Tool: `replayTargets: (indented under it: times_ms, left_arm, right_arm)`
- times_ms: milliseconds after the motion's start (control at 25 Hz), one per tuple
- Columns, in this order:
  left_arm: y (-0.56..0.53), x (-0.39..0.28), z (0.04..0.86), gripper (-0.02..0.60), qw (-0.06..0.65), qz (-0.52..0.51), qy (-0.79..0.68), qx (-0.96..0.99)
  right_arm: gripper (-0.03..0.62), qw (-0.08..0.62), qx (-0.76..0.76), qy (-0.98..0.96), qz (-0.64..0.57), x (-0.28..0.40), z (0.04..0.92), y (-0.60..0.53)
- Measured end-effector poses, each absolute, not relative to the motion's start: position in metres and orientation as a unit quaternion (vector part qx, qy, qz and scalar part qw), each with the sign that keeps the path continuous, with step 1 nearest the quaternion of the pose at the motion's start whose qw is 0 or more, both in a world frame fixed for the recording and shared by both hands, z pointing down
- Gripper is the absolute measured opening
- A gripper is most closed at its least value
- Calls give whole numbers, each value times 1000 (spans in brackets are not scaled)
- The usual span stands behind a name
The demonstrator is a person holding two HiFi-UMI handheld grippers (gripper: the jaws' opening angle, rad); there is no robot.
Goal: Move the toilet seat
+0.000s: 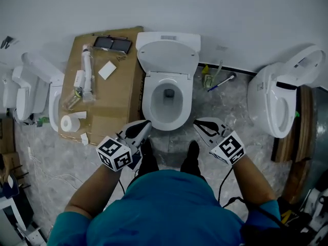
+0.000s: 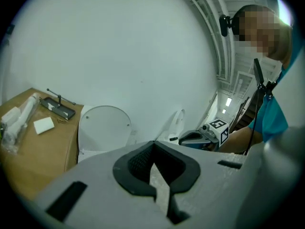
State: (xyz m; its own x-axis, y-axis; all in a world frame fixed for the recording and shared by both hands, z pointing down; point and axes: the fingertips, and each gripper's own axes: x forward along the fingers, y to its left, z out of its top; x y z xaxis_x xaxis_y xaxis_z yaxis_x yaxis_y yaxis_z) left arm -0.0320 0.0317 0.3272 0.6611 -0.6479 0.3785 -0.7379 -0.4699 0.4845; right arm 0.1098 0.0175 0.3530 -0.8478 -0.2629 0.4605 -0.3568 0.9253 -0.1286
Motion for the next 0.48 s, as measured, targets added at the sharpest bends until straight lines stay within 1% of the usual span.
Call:
replayTargets:
  times_ms: [160, 320, 400, 480]
  left_arm:
    - [39, -36, 373, -14, 337, 94, -393, 850]
    - [38, -36, 415, -14, 345, 102, -392, 847]
    - [37, -36, 437, -14, 350, 106, -394, 843]
    - [37, -37, 460, -14, 354, 111, -395, 840]
  right_arm:
    - [-12, 237, 147, -954, 107, 81, 396, 21]
    - [-9, 265, 125, -952, 92, 67, 452, 19]
    - [3, 279, 114, -950, 83, 63, 482, 19]
    - [38, 292, 102, -948, 75, 60, 514, 21]
